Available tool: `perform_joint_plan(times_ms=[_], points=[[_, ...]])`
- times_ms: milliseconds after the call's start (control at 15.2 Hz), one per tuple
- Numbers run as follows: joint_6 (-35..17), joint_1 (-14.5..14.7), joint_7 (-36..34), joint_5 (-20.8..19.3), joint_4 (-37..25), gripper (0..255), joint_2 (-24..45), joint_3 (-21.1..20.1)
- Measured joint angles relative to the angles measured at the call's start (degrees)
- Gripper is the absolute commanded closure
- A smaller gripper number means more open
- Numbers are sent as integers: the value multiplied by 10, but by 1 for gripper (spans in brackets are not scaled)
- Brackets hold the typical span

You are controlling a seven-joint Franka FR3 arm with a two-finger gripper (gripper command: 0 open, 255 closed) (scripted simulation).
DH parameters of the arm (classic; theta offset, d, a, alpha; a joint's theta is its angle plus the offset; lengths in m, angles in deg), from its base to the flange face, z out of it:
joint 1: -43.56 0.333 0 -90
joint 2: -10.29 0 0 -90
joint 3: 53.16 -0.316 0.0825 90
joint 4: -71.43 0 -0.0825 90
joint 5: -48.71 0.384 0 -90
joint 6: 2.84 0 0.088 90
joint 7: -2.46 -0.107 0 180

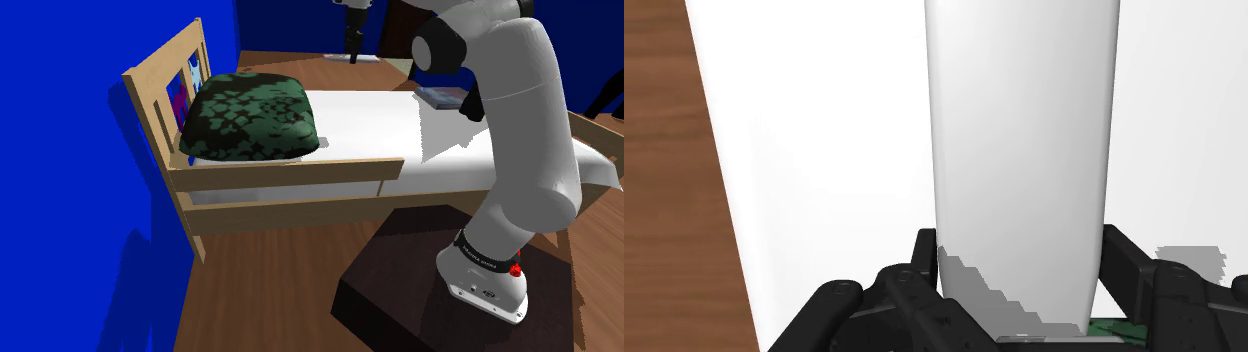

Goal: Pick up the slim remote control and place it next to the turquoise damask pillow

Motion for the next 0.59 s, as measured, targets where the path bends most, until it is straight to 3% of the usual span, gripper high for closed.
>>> perform_joint_plan(times_ms=[132,594], points=[[-6,0,-3,4,-2,255,9,-4],[-67,26,5,0,76,255,-1,0]])
